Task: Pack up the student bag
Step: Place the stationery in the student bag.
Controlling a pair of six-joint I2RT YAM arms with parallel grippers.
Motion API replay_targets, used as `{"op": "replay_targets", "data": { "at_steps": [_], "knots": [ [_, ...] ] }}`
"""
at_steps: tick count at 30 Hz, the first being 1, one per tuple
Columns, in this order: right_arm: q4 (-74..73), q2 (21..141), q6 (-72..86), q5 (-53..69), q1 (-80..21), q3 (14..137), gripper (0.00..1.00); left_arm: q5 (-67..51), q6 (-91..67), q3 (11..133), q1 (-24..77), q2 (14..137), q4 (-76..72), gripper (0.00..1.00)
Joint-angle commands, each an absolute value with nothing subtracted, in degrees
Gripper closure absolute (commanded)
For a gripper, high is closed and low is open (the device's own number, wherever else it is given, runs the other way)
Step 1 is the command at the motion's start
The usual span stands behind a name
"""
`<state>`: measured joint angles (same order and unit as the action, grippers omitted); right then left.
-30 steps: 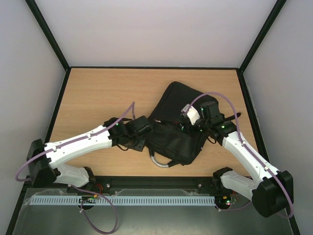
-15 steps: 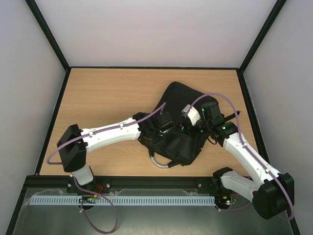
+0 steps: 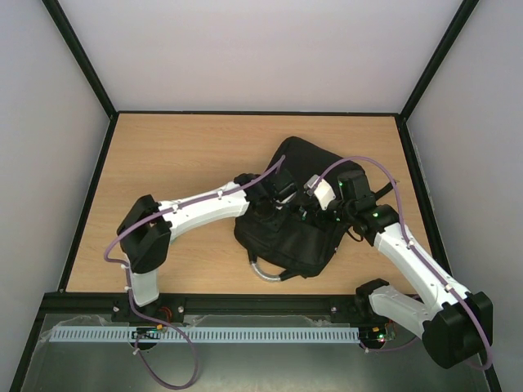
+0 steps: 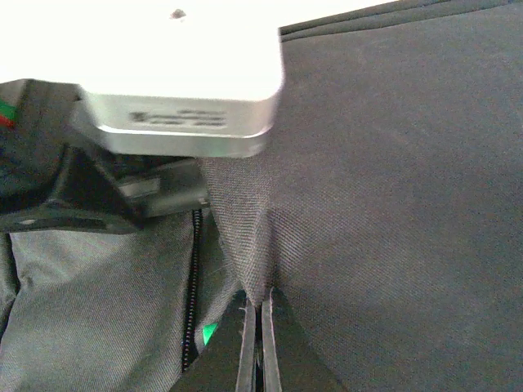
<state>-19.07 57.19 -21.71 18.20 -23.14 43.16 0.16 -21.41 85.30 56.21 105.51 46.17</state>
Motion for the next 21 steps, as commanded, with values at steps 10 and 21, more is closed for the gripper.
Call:
{"op": "replay_targets", "data": {
  "at_steps": [10, 21],
  "knots": [
    [-18.98, 55.81, -22.24, 23.01, -23.03, 43.03, 0.99, 7.97, -21.26, 100.71, 55.49, 115.29, 46.31, 0.71],
    [-19.03, 56.47, -22.54, 23.3, -22.96, 43.06, 0.99, 6.33, -23.86, 89.85, 58.48, 102.84, 45.62, 0.49]
  ]
}}
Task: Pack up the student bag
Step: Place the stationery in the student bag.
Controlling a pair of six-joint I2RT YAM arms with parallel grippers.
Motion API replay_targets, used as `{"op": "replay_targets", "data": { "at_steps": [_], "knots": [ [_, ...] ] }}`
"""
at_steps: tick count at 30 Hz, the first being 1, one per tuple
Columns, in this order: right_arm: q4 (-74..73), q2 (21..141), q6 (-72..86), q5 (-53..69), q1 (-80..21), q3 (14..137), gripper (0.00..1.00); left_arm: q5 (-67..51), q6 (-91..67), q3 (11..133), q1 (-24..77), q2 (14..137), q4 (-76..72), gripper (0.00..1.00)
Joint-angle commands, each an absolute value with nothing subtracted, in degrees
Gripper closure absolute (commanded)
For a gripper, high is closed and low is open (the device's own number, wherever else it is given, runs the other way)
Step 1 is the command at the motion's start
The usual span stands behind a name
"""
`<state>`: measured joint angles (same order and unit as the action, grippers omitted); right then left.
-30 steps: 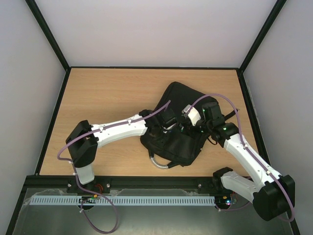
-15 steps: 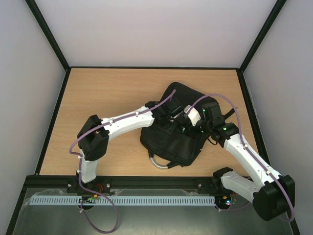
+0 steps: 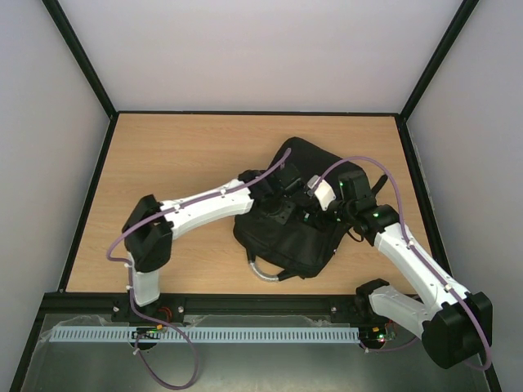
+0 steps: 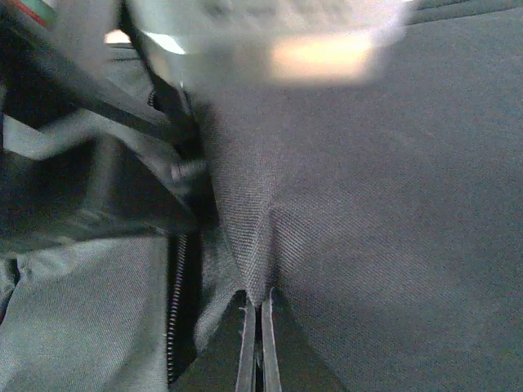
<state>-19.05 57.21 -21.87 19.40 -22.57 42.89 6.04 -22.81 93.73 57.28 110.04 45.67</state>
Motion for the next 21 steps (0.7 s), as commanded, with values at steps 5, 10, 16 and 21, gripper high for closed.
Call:
{"op": "replay_targets", "data": {
  "at_steps": [5, 10, 16, 21],
  "knots": [
    [-19.07, 56.68, -22.5, 23.38, -22.96, 43.07, 0.99, 8.85, -28.64, 81.38, 59.89, 95.44, 43.43, 0.49],
    [-19.04, 56.99, -22.59, 23.53, -22.94, 43.02, 0.99, 7.48, -30.97, 73.95, 60.14, 91.25, 39.44, 0.51],
    [-19.16, 57.0, -22.53, 23.43, -22.94, 43.15, 0.99, 7.63, -31.0, 71.27, 60.08, 92.77, 35.53, 0.9],
    [-19.16, 56.6, -22.5, 23.21, -22.94, 43.07, 0.99, 8.8, -30.19, 72.95, 59.39, 95.95, 33.26, 0.98]
  ]
}}
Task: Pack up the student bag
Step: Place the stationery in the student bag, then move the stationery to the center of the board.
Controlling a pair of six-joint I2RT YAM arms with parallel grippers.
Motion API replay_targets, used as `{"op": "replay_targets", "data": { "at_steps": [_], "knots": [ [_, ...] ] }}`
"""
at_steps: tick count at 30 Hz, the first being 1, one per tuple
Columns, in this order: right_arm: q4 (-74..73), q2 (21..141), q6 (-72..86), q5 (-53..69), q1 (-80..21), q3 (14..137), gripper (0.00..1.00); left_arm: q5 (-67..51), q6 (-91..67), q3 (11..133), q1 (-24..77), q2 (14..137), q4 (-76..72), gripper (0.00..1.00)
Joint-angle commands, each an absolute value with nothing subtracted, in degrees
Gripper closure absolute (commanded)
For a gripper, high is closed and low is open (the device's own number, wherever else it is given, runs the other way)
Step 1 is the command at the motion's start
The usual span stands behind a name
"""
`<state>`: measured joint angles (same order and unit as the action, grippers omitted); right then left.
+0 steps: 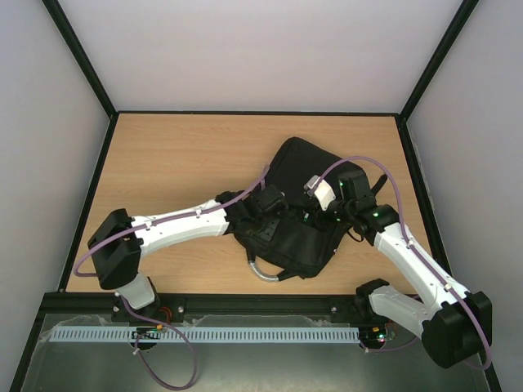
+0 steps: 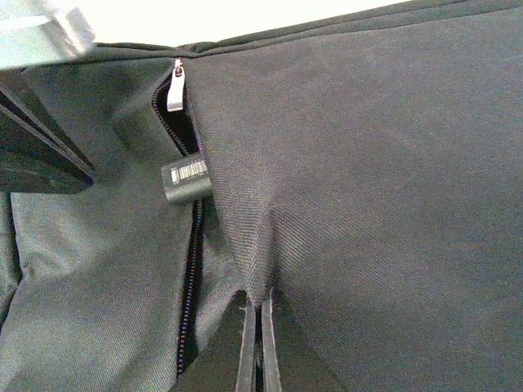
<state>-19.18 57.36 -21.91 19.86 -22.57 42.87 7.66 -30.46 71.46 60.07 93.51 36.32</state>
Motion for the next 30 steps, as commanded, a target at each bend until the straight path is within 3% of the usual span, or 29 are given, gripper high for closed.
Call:
{"op": "replay_targets", "data": {
  "at_steps": [1, 24, 30],
  "knots": [
    [-19.16, 56.6, -22.5, 23.21, -22.94, 43.07, 0.99, 8.87, -30.03, 73.31, 59.15, 96.5, 32.83, 0.98],
    [-19.07, 56.47, -22.76, 22.1, -22.87, 43.07, 0.99, 4.52, -28.27, 81.98, 53.88, 108.98, 16.87, 0.98],
    [-18.97, 55.82, -22.76, 21.8, -22.51, 42.98, 0.99, 4.92, -27.34, 78.37, 54.33, 104.39, 18.03, 0.98]
  ]
}}
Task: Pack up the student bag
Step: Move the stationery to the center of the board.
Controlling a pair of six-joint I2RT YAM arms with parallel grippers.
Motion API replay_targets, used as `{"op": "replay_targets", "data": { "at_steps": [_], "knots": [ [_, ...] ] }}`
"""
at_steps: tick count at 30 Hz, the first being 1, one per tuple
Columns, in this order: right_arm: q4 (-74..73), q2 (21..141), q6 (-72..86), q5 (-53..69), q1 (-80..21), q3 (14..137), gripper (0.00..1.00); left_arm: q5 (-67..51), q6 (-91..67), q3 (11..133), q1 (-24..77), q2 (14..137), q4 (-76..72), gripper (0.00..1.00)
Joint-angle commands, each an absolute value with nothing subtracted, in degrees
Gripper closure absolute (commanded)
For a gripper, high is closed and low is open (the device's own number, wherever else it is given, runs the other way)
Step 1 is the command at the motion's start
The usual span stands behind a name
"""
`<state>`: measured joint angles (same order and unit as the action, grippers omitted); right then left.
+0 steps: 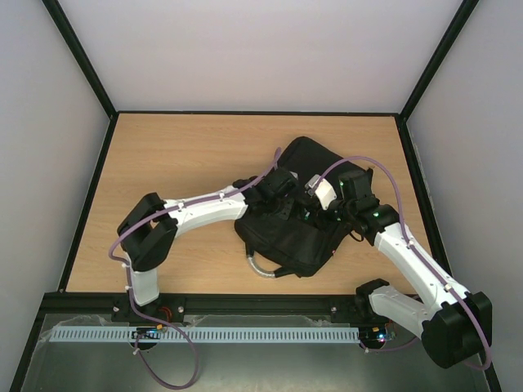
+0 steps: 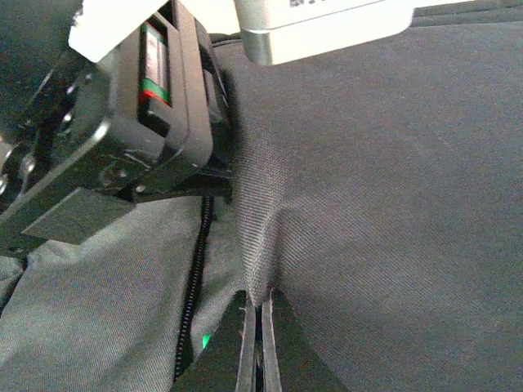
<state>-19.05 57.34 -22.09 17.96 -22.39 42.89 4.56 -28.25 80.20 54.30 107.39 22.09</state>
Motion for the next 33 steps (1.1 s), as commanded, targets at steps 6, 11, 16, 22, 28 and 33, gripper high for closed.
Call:
{"op": "replay_targets", "data": {
  "at_steps": [6, 11, 16, 22, 28, 33],
  "knots": [
    [-18.98, 55.88, -22.85, 21.99, -22.45, 42.98, 0.99, 4.78, -26.37, 75.44, 55.36, 95.39, 24.88, 0.9],
    [-19.13, 55.86, -22.85, 21.9, -22.41, 43.07, 0.99, 4.55, -25.99, 69.62, 55.38, 89.07, 31.51, 0.72],
    [-19.0, 54.88, -22.77, 22.0, -22.41, 43.02, 0.99, 10.88, -26.23, 62.99, 53.53, 82.11, 36.22, 0.56],
    [-19.15, 55.02, -22.88, 22.1, -22.41, 43.12, 0.99, 11.05, -28.58, 56.33, 46.47, 74.2, 38.52, 0.36],
    [-18.99, 54.58, -22.94, 21.8, -22.34, 43.07, 0.99, 7.95, -33.24, 49.33, 29.41, 68.94, 39.11, 0.24],
    [-19.07, 54.75, -23.03, 21.8, -22.33, 43.08, 0.99, 1.96, -33.0, 43.42, 21.06, 66.3, 33.1, 0.13]
  ]
}}
